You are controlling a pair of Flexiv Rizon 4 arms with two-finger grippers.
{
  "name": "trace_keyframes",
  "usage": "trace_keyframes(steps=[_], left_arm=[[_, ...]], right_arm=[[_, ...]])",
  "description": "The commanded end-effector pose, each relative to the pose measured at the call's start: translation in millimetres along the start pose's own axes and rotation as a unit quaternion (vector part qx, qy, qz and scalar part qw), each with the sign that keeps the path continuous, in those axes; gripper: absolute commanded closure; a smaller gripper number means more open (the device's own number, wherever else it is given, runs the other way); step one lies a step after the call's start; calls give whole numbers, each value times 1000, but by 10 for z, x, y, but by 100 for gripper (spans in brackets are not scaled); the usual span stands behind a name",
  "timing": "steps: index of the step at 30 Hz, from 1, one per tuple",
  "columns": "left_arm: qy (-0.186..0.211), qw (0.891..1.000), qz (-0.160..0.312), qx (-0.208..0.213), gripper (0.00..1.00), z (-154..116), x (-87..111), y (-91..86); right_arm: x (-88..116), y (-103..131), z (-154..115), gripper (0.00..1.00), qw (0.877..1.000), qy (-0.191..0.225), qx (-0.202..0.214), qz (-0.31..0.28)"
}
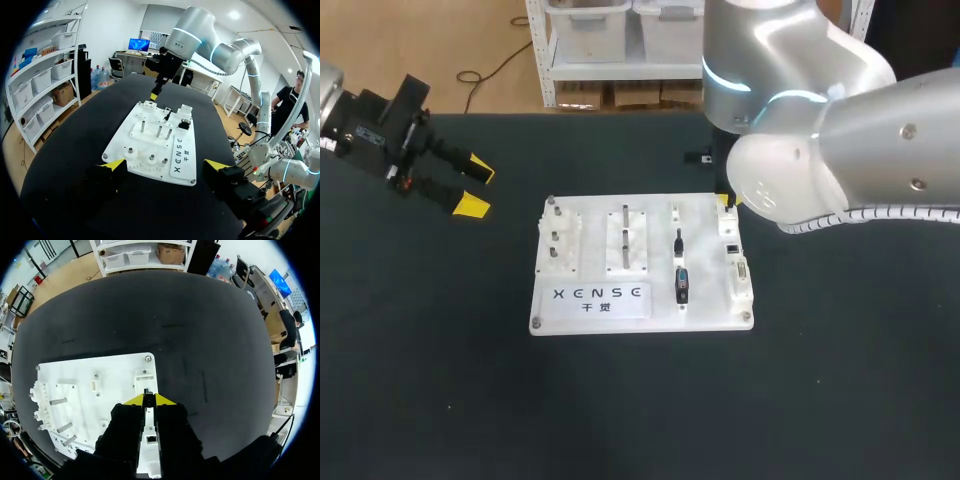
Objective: Insert the USB connector, Ethernet cable, and multi-pin plug into their matching sockets one by one.
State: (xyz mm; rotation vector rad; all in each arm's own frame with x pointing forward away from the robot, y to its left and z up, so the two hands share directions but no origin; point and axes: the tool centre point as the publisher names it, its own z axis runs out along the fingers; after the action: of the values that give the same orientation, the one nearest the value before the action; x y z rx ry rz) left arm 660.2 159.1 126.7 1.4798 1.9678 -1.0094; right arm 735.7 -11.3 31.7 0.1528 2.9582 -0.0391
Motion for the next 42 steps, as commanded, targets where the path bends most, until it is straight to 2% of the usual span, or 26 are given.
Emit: trace_keyframes(steps=[1, 23, 31, 42], left_arm=[[-1, 1000, 1, -1, 0, 3, 8, -2], [-1, 1000, 1, -1, 0, 3, 8, -2], [-1, 1000, 1, -1, 0, 3, 8, -2], [-1, 1000, 1, -1, 0, 3, 8, -2]], right_arm=[[6, -1, 13, 100, 1000, -3, -2, 0], [3, 36, 44, 100, 1000, 0, 0, -14], [-3, -10, 191, 100, 1000, 13, 12, -10], [113, -24, 406, 100, 999, 38, 31, -8]])
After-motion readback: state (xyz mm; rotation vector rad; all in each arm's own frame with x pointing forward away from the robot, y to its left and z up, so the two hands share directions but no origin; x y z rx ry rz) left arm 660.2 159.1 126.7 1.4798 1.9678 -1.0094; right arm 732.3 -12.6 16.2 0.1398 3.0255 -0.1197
